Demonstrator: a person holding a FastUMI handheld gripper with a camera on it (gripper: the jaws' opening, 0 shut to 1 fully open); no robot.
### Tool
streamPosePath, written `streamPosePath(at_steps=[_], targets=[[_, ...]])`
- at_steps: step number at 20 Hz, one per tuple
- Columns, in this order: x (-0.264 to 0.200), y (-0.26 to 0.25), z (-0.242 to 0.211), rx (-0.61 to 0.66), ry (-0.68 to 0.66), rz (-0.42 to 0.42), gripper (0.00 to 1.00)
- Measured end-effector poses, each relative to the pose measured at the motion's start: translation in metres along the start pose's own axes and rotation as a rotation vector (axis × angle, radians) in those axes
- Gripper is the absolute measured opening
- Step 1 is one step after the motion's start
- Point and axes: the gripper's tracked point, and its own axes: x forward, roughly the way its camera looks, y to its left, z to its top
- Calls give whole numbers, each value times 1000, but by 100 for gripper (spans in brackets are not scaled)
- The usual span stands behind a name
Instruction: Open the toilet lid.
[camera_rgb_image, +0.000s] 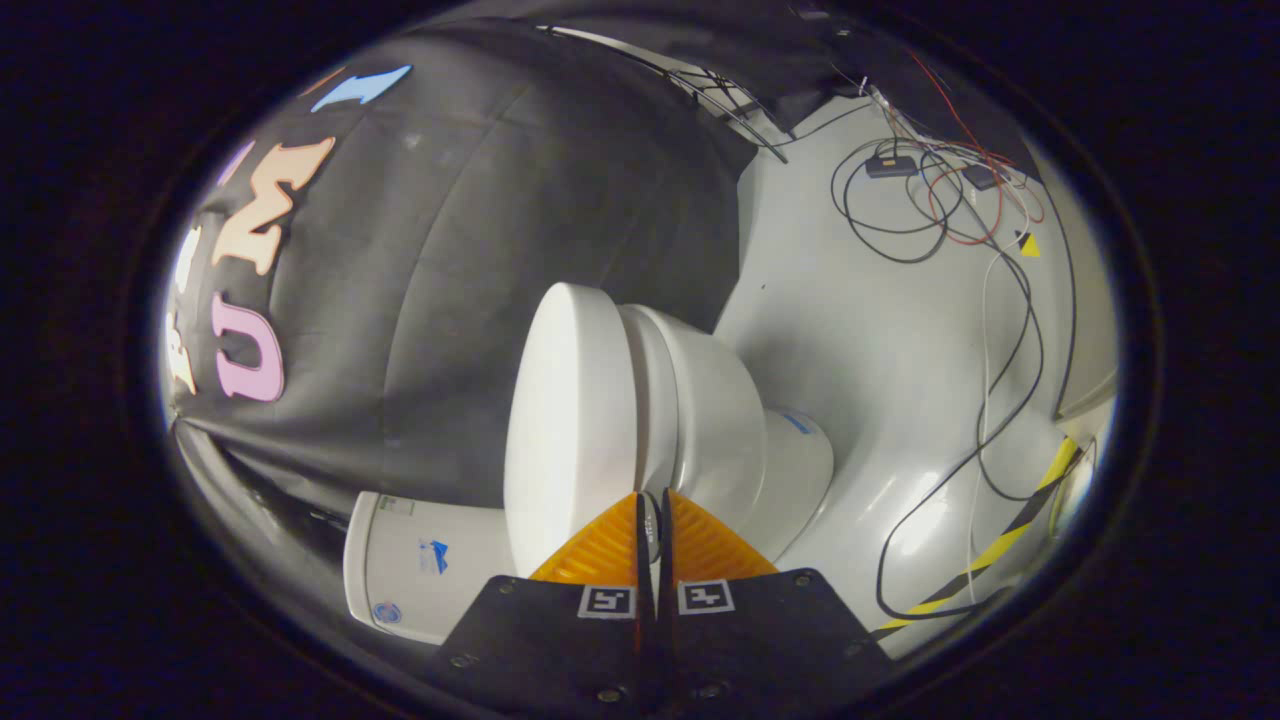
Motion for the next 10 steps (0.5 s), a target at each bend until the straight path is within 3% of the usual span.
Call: streamPosePath(at_steps=[3,10], targets=[[1,6,-2,7,11,14,1],[-11,28,2,-127,-7,47,1]])
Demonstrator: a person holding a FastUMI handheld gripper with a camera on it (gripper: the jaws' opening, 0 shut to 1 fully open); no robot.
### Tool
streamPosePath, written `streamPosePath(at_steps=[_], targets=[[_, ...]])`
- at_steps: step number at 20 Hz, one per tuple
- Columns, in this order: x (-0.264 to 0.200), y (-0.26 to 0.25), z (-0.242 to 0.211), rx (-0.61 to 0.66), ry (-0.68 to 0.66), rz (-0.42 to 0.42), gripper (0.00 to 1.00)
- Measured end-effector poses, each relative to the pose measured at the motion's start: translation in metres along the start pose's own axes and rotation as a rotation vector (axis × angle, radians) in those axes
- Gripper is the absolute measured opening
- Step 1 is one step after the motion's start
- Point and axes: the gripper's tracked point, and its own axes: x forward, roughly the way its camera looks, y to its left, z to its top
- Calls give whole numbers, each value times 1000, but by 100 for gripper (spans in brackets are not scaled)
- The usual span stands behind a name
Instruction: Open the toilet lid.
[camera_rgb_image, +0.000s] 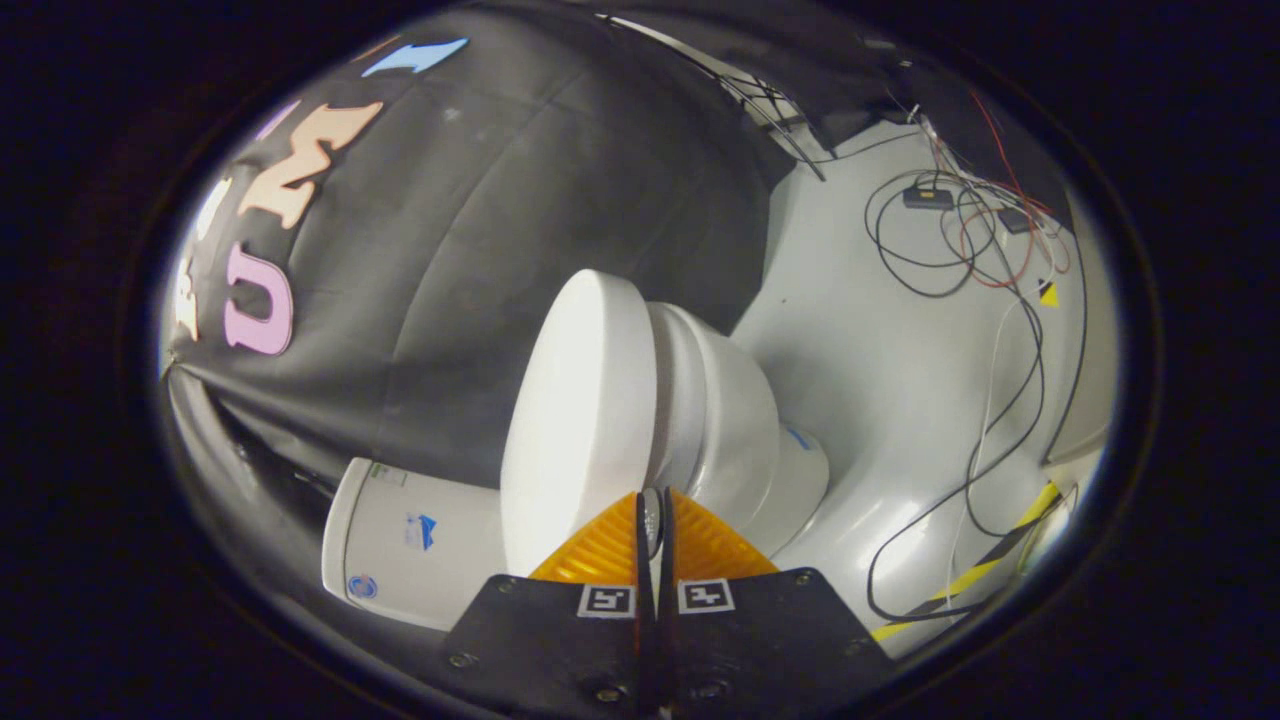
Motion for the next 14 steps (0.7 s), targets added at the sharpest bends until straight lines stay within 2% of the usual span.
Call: streamPosePath(at_steps=[8,14], targets=[[-24,54,11,-49,-36,147,1],[-38,91,9,-93,-59,228,1]])
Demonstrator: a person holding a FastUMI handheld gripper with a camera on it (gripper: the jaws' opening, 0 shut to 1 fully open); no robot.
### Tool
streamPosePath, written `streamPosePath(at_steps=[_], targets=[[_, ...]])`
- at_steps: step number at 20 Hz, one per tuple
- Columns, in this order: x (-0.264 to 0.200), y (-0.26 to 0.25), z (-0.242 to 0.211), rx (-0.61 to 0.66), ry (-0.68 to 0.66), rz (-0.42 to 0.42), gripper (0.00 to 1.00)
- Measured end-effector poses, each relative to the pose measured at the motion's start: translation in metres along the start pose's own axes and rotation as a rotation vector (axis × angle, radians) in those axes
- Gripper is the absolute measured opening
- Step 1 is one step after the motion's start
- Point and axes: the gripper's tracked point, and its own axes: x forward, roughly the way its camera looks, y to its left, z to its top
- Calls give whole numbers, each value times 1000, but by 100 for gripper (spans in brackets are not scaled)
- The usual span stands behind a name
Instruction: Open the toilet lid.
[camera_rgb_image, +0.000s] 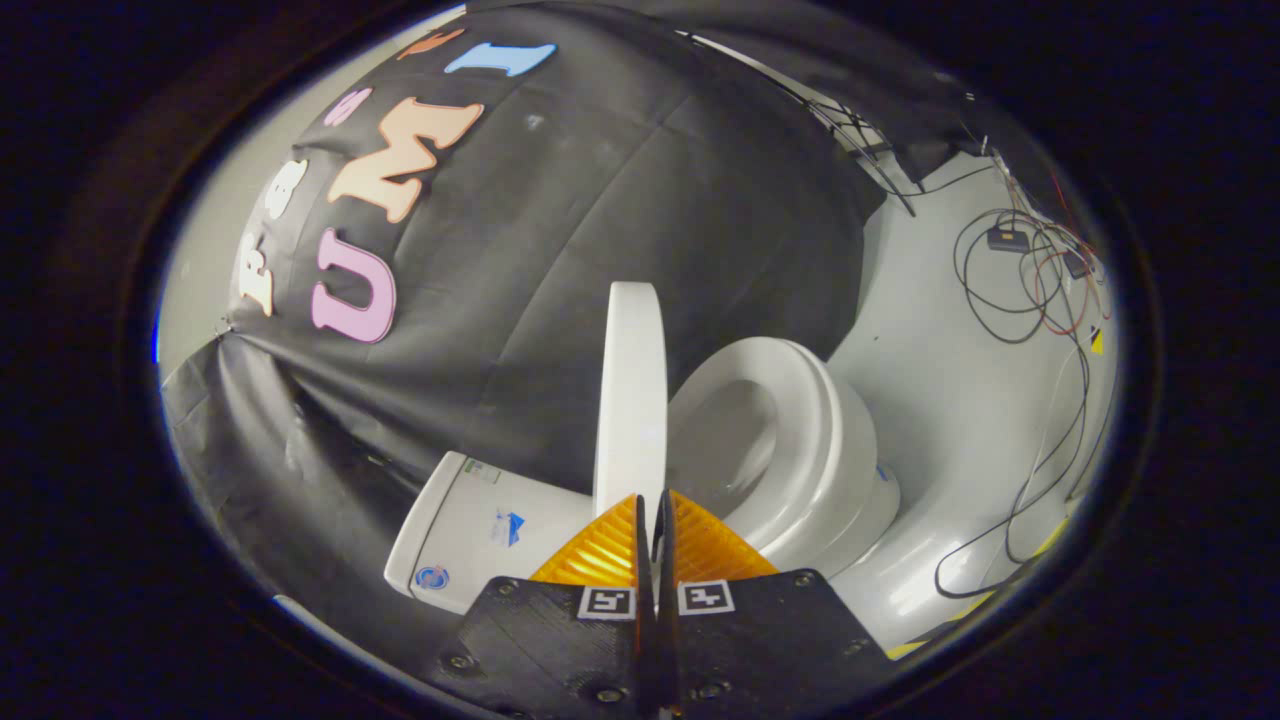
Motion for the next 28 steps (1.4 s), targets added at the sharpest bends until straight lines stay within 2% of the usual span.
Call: streamPosePath(at_steps=[8,12,18,24,28], targets=[[-5,32,2,-73,5,68,1],[-11,42,4,-168,11,61,1],[-13,70,-2,-262,-5,95,1],[-15,95,-9,-422,-21,78,1],[-17,97,-6,-449,-28,62,1]])
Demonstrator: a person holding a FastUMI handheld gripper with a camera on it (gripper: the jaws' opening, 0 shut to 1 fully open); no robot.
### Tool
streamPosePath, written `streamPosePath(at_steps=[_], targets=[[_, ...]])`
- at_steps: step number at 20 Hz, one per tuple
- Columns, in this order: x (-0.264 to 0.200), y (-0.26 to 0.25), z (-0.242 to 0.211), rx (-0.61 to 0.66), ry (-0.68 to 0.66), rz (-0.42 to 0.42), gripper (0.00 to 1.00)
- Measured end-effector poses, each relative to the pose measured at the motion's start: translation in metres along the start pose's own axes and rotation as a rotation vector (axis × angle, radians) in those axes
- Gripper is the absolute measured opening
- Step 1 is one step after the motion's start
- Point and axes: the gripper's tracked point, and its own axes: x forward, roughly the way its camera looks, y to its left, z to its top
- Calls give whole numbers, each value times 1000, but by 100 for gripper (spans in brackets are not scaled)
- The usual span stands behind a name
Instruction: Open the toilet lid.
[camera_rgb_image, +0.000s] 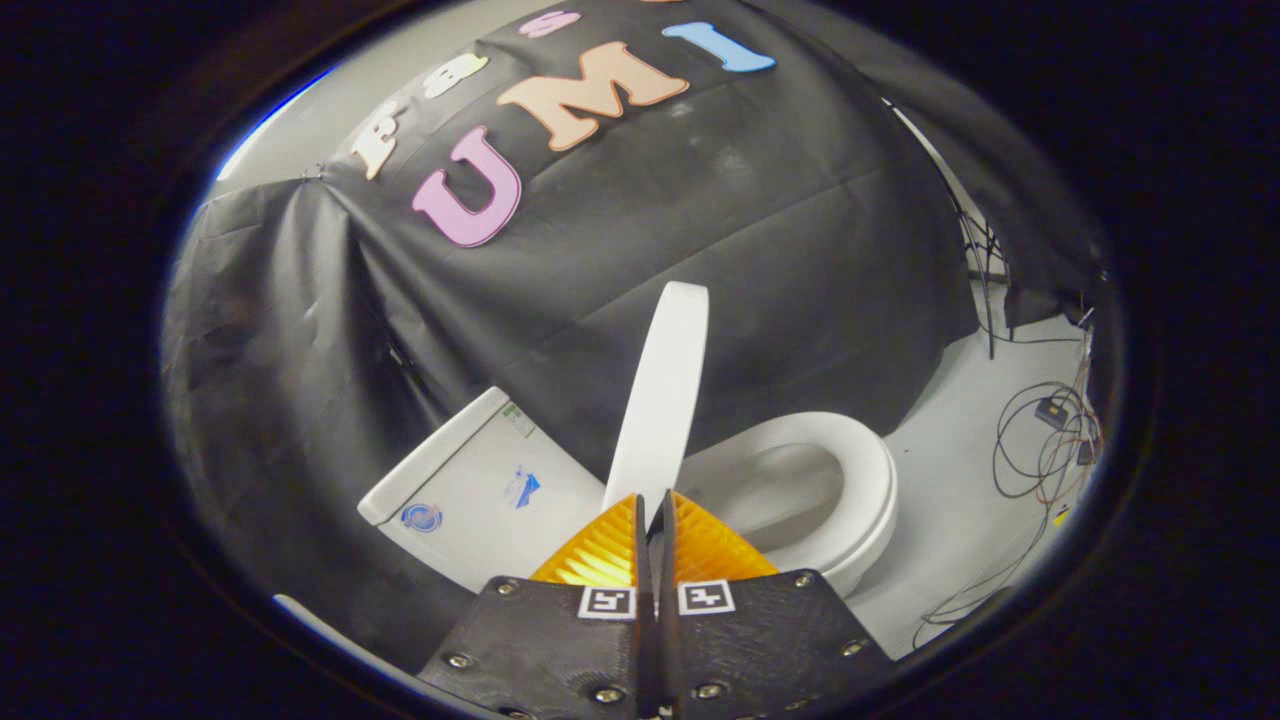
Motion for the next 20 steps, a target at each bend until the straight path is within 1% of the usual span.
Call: streamPosePath(at_steps=[3,7,11,17,20], targets=[[0,11,0,-6,-6,14,1],[-1,23,1,-71,-12,15,1],[0,32,3,-73,-17,27,1],[3,50,4,-136,-23,26,2],[4,57,4,-136,-25,37,2]])
